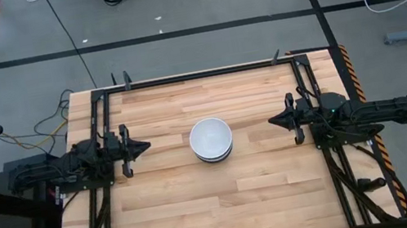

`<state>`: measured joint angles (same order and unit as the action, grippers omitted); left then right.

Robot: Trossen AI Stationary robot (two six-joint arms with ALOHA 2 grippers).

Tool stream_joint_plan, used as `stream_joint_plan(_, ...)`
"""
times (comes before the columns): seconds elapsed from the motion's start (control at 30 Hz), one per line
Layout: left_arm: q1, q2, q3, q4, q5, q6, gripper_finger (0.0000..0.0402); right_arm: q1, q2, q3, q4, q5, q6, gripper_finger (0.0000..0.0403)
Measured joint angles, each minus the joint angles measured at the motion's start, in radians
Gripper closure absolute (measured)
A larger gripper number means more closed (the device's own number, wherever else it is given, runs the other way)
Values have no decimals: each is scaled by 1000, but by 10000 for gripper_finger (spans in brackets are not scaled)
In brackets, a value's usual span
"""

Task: Nest bowls inside each other
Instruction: Return to Home Position

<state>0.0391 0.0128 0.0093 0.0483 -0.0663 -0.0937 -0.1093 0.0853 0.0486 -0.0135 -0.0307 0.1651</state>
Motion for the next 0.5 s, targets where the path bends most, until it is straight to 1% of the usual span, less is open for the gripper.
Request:
stream_joint_plan(0.27,0,0,0,0,0,0,361,0,0,0,0,0,0,389)
stream_joint_plan(0.5,0,0,0,0,0,0,369,0,0,0,0,0,0,389)
